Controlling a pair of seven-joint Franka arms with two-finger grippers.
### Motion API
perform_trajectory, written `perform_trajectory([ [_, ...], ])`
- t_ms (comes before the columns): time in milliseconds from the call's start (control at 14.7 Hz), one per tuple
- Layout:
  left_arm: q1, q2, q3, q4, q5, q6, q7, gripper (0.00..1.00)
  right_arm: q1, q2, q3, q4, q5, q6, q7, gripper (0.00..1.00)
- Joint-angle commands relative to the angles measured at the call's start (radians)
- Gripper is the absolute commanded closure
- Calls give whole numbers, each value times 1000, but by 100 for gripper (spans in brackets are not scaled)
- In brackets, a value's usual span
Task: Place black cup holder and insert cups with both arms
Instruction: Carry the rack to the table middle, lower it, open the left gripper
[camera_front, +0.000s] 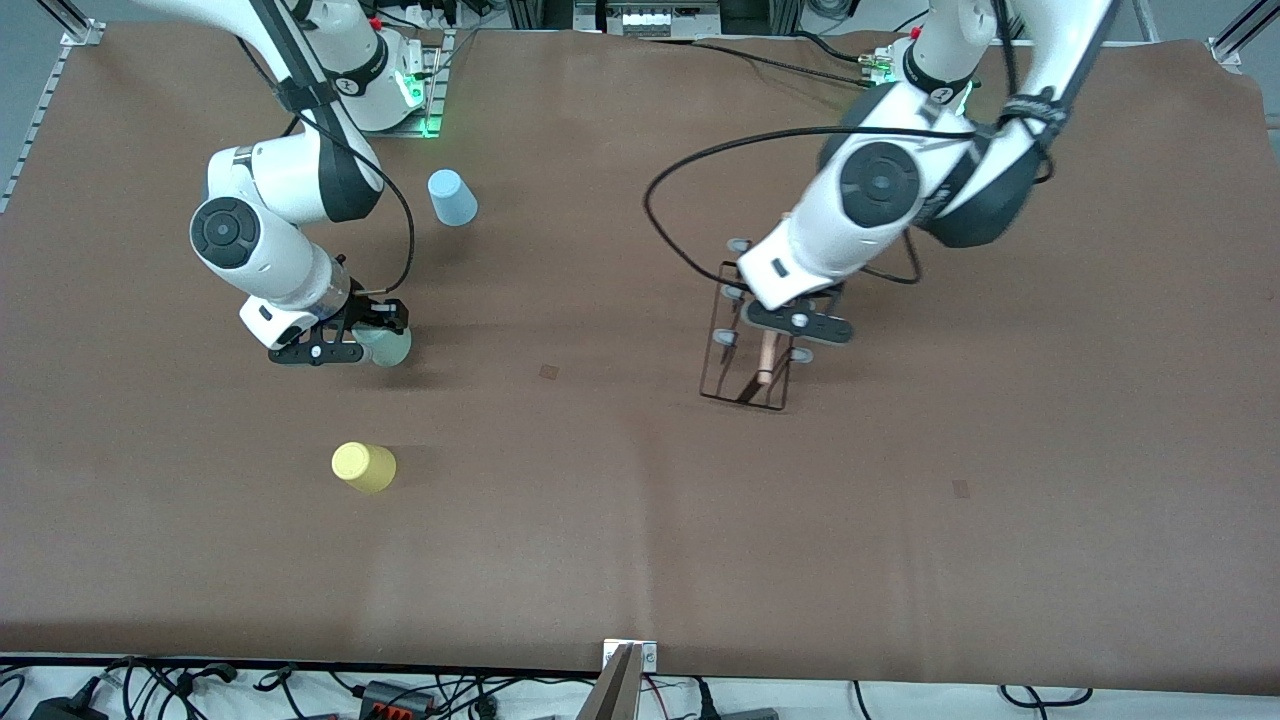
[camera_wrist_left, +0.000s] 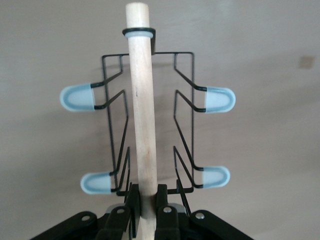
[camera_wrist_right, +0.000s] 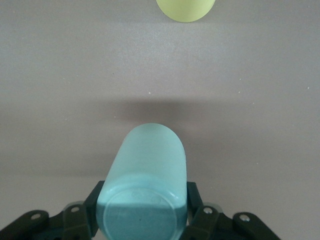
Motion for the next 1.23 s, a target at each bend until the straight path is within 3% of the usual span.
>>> perform_trajectory([
  [0, -96, 114, 3, 143, 1, 6, -111, 99, 6, -11, -2, 9, 12, -20, 5, 58],
  [272, -204, 189, 9, 164, 5, 114, -242, 99, 6, -10, -2, 9, 12, -16, 0, 58],
  [613, -244, 226, 12, 160, 7, 171, -284, 98, 6, -8, -2, 9, 9, -13, -7, 58],
  [681, -242, 226, 12, 160, 21, 171, -284, 93, 6, -10, -2, 9, 9, -13, -7, 58],
  [749, -242, 224, 12, 159, 42, 169, -284, 74, 6, -10, -2, 16, 9, -16, -3, 58],
  [817, -242, 223, 12, 159, 70, 169, -281, 44, 8, -8, -2, 34, 12, -26, -3, 58],
  [885, -244, 223, 11, 159, 112, 166, -271, 0, 8, -8, -2, 42, 12, -52, -1, 58],
  [1157, -222, 178, 14, 165, 165, 68, -267, 0, 13, -31, -1, 47, 14, -77, 78, 58],
])
